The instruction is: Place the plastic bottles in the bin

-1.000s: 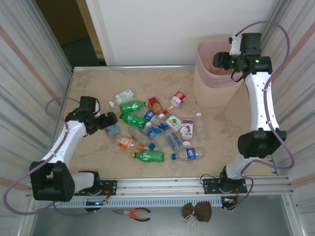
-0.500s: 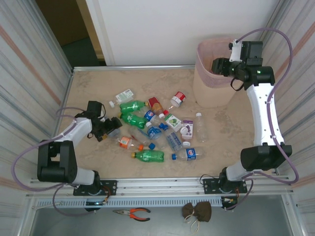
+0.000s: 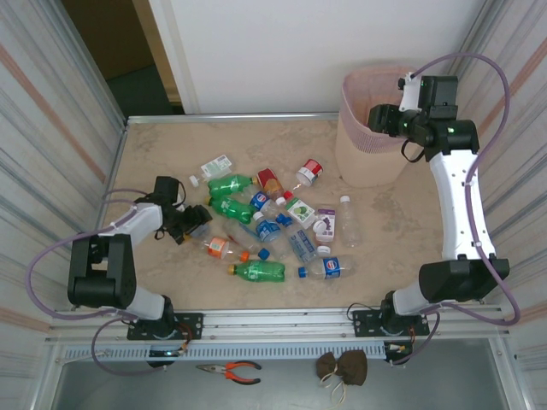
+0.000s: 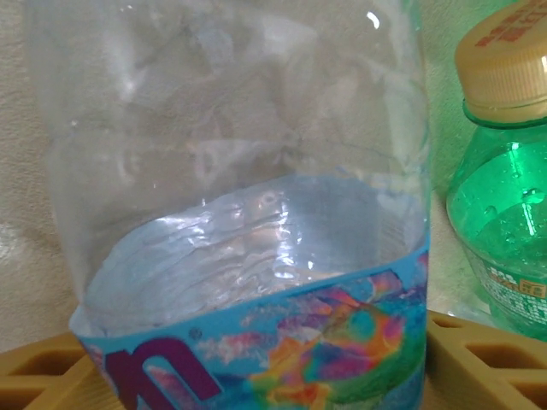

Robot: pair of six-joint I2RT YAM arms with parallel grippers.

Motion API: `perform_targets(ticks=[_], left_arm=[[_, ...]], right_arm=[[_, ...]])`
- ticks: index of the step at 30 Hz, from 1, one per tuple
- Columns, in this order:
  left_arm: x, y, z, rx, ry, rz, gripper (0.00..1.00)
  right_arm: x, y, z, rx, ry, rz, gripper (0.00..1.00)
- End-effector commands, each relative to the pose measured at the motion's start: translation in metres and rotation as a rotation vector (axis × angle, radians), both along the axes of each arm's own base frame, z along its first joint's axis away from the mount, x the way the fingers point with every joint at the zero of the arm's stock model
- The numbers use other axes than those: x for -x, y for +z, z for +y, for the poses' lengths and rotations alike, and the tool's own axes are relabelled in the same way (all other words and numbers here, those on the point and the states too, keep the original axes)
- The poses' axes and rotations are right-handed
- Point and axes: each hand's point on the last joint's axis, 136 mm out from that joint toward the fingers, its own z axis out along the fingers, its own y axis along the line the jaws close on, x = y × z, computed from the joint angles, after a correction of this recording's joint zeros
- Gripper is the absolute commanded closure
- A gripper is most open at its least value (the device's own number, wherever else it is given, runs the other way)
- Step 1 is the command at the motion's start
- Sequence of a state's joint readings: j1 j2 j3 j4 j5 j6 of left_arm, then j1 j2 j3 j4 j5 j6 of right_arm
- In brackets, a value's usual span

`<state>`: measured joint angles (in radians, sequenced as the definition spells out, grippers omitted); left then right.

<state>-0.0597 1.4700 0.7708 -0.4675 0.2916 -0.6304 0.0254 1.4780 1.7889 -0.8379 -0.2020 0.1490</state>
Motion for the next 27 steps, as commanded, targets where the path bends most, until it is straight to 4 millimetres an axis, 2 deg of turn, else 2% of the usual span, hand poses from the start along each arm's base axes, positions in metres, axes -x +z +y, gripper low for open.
perform_targets(ticks=[1, 5, 10, 13, 17, 23, 27], left_arm=[[-0.003, 0.008, 0.005, -0.013, -0.001, -0.008, 0.28], [-0.001, 0.019, 0.014, -0.028, -0.001, -0.036, 0.29], [-0.003, 0.048, 0.020, -0.050, -0.035, -0.133, 0.29], [-0.007, 0.076, 0.014, -0.043, -0.103, -0.237, 0.29], [-0.012, 0.123, 0.005, -0.041, -0.207, -0.403, 0.32], [-0.012, 0.198, -0.019, 0.001, -0.392, -0.687, 0.36], [-0.005, 0.242, -0.045, 0.042, -0.502, -0.878, 0.36]], right_arm=[[0.010, 0.010, 0.001, -0.003, -0.004, -0.025, 0.40], [0.013, 0.011, 0.000, -0.004, -0.004, -0.027, 0.40], [0.017, 0.017, 0.005, -0.021, 0.007, -0.043, 0.40], [0.021, 0.023, 0.012, -0.047, 0.032, -0.057, 0.40], [0.028, 0.032, 0.028, -0.095, 0.085, -0.079, 0.40], [0.044, 0.046, 0.066, -0.175, 0.209, -0.125, 0.39], [0.058, 0.055, 0.097, -0.213, 0.310, -0.160, 0.38]])
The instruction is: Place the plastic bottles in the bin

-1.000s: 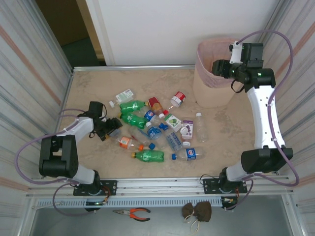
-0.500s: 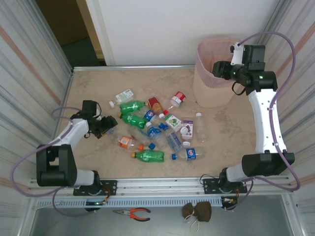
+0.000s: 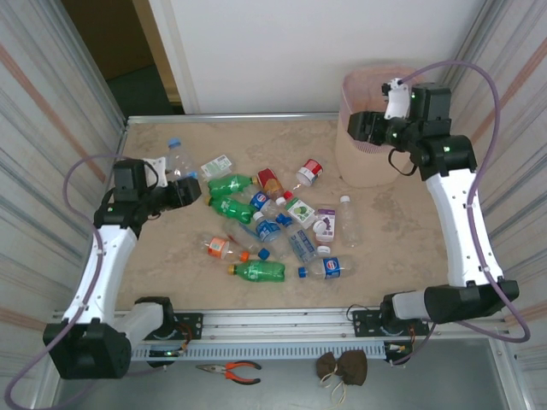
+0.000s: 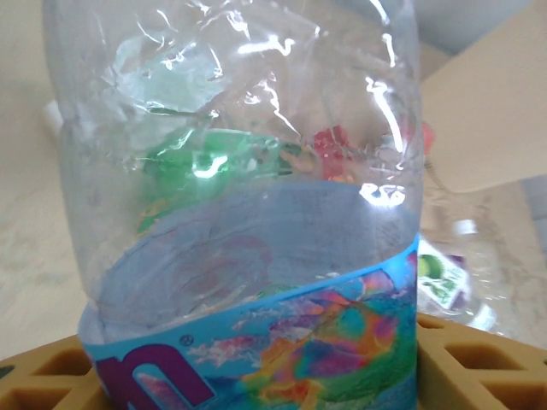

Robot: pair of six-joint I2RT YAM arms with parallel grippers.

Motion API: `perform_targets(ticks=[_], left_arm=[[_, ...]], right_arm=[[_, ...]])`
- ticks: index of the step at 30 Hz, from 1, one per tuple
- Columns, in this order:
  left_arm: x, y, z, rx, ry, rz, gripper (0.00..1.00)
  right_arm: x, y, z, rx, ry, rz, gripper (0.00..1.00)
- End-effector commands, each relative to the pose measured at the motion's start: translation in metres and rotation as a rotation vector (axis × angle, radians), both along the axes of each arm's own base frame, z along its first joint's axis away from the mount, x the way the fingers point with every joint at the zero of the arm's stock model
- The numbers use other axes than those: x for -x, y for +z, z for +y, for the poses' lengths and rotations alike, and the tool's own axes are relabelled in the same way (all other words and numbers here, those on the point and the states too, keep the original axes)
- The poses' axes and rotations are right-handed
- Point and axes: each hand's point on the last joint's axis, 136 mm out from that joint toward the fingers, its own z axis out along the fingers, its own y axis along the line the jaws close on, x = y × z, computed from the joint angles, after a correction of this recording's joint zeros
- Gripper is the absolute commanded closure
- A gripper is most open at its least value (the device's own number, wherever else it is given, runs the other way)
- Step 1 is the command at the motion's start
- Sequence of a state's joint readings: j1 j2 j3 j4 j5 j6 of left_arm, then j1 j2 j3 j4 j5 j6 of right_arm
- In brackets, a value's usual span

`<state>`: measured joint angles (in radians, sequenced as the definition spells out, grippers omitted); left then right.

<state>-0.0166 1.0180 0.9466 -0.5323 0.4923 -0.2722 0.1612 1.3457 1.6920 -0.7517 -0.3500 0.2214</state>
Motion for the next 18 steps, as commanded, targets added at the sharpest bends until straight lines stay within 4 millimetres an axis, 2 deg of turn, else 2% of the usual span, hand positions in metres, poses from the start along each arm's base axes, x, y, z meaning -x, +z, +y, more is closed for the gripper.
perform_targets(ticks=[1, 5, 11, 14, 18], left_arm=[[0.010, 0.051, -0.034, 0.015, -0.193, -0.221, 0.35], [0.033, 0.080, -0.079, 0.014, -0.385, -0.381, 0.35], [0.074, 0.121, -0.140, 0.088, -0.655, -0.590, 0.38], [0.093, 0.137, -0.163, 0.123, -0.761, -0.661, 0.40], [0.115, 0.149, -0.187, 0.145, -0.883, -0.710, 0.42]], right_arm=[[0.019, 0.027, 0.031, -0.080, 0.112, -0.078, 0.38], [0.039, 0.044, 0.064, -0.116, 0.241, -0.143, 0.38], [0.077, 0.075, 0.102, -0.197, 0.440, -0.277, 0.36], [0.098, 0.090, 0.115, -0.237, 0.546, -0.354, 0.35], [0.120, 0.107, 0.127, -0.276, 0.643, -0.420, 0.33]])
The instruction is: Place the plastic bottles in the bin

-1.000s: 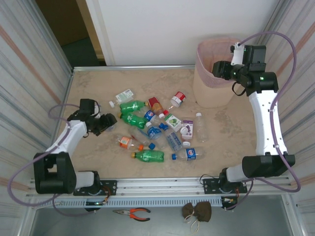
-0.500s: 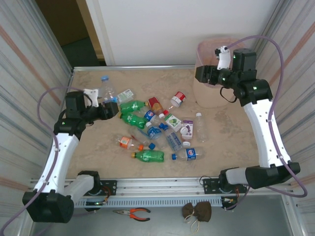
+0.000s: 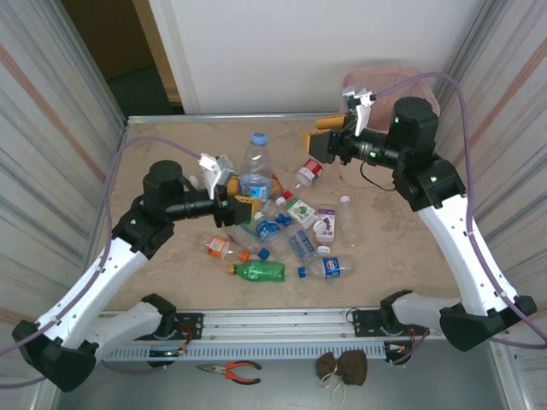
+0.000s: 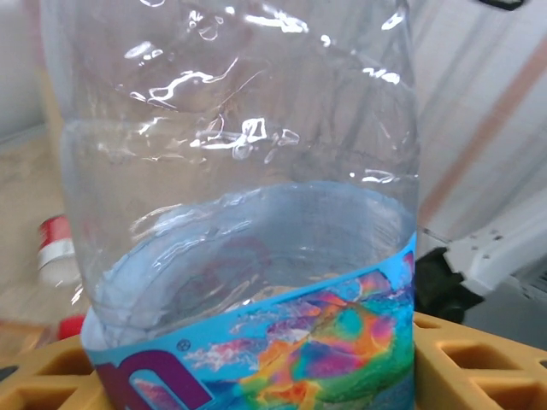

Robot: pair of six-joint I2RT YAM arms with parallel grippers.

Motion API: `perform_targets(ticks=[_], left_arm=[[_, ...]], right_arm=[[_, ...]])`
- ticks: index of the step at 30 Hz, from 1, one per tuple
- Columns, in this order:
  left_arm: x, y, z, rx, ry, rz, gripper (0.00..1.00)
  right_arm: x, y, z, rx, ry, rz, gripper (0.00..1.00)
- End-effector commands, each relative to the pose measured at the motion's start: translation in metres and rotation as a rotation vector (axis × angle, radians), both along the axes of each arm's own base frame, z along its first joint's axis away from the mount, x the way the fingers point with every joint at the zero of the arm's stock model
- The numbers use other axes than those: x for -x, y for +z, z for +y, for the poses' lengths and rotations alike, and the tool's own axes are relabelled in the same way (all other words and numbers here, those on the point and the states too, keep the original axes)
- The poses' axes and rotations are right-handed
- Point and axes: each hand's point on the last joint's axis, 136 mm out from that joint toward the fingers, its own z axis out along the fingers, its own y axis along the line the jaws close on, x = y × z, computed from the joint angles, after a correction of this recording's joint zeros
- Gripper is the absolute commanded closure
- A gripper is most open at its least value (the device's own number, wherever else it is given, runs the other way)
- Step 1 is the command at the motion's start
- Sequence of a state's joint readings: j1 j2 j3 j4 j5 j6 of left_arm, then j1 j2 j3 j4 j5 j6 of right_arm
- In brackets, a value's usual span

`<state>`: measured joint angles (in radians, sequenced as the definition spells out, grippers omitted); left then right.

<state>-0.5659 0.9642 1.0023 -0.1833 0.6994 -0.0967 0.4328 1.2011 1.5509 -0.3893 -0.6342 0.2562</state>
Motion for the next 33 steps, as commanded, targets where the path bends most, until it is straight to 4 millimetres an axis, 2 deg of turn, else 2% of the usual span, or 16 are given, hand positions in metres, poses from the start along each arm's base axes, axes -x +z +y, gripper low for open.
perform_targets(ticks=[1, 5, 9, 13, 18, 23, 29, 33], left_arm=[[0.022, 0.037, -0.018, 0.054, -0.124, -0.157, 0.43], [0.039, 0.050, -0.033, 0.085, -0.200, -0.203, 0.44], [0.049, 0.061, -0.040, 0.106, -0.251, -0.231, 0.44], [0.053, 0.066, -0.042, 0.119, -0.275, -0.242, 0.45], [0.056, 0.067, -0.045, 0.125, -0.303, -0.242, 0.46], [0.060, 0.067, -0.048, 0.128, -0.334, -0.237, 0.46], [0.059, 0.067, -0.048, 0.128, -0.329, -0.240, 0.46], [0.059, 0.069, -0.048, 0.131, -0.327, -0.247, 0.46]], right_arm=[[0.033, 0.038, 0.011, -0.086, 0.138, -0.127, 0.31], [0.059, 0.051, 0.023, -0.120, 0.262, -0.150, 0.23], [0.080, 0.060, 0.032, -0.134, 0.365, -0.150, 0.23], [0.090, 0.063, 0.037, -0.137, 0.398, -0.147, 0.25], [0.091, 0.062, 0.039, -0.134, 0.397, -0.139, 0.34], [0.085, 0.059, 0.043, -0.125, 0.387, -0.115, 0.37], [0.086, 0.059, 0.044, -0.124, 0.397, -0.113, 0.55], [0.088, 0.058, 0.044, -0.123, 0.400, -0.114, 0.60]])
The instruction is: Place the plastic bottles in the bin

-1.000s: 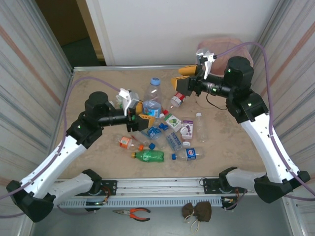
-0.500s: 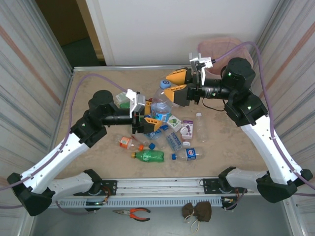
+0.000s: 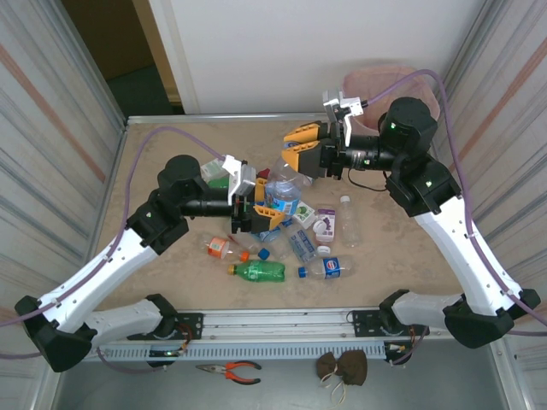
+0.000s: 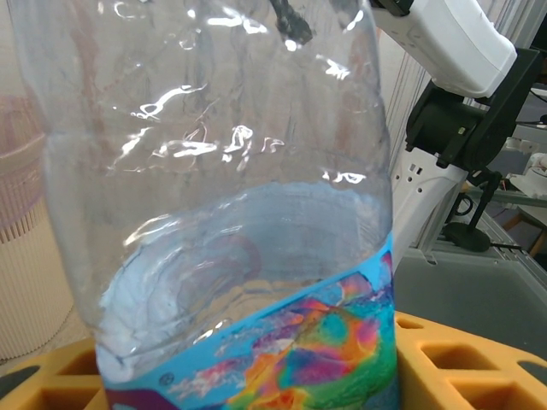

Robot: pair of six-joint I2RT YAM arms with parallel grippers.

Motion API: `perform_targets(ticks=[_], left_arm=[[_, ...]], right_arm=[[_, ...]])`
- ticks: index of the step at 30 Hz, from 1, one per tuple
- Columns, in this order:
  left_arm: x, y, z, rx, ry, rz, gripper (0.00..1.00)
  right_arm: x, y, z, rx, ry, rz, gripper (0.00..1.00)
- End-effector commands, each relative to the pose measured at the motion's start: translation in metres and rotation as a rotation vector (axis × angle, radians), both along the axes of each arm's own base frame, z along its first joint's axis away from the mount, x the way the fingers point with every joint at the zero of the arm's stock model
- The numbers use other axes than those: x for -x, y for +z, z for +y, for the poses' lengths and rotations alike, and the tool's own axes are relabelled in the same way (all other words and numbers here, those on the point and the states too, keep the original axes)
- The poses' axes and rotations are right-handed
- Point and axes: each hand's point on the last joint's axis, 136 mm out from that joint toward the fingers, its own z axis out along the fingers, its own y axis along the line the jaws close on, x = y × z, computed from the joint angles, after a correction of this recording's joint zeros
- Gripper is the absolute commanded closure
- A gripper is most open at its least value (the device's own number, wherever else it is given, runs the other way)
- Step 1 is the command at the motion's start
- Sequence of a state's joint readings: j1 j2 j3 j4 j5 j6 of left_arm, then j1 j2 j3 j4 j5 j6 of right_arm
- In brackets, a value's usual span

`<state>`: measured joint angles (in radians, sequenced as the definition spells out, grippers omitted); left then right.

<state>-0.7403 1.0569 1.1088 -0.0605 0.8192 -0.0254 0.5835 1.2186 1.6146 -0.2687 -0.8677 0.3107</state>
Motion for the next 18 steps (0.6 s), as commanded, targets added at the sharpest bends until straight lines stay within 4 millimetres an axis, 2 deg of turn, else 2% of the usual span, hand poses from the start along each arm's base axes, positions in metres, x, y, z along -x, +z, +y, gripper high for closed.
perform_targets(ticks=[1, 7, 9, 14, 18], left_arm=[[0.008, 0.024, 0.002, 0.054, -0.026, -0.075, 0.46], [0.007, 0.025, 0.002, 0.058, -0.016, -0.074, 0.43], [0.006, 0.025, 0.003, 0.065, -0.004, -0.075, 0.36], [0.001, 0.022, 0.011, 0.071, 0.070, -0.081, 0.27], [-0.003, 0.014, 0.021, 0.061, 0.150, -0.084, 0.24]], right_arm=[[0.010, 0.013, -0.003, -0.020, 0.017, -0.022, 0.61], [0.013, 0.017, -0.005, -0.026, 0.017, -0.028, 0.69], [0.012, 0.017, -0.006, -0.021, 0.003, -0.036, 0.69], [-0.004, 0.018, -0.016, 0.004, -0.114, -0.041, 0.71], [-0.032, 0.022, -0.036, 0.018, -0.250, -0.026, 0.70]])
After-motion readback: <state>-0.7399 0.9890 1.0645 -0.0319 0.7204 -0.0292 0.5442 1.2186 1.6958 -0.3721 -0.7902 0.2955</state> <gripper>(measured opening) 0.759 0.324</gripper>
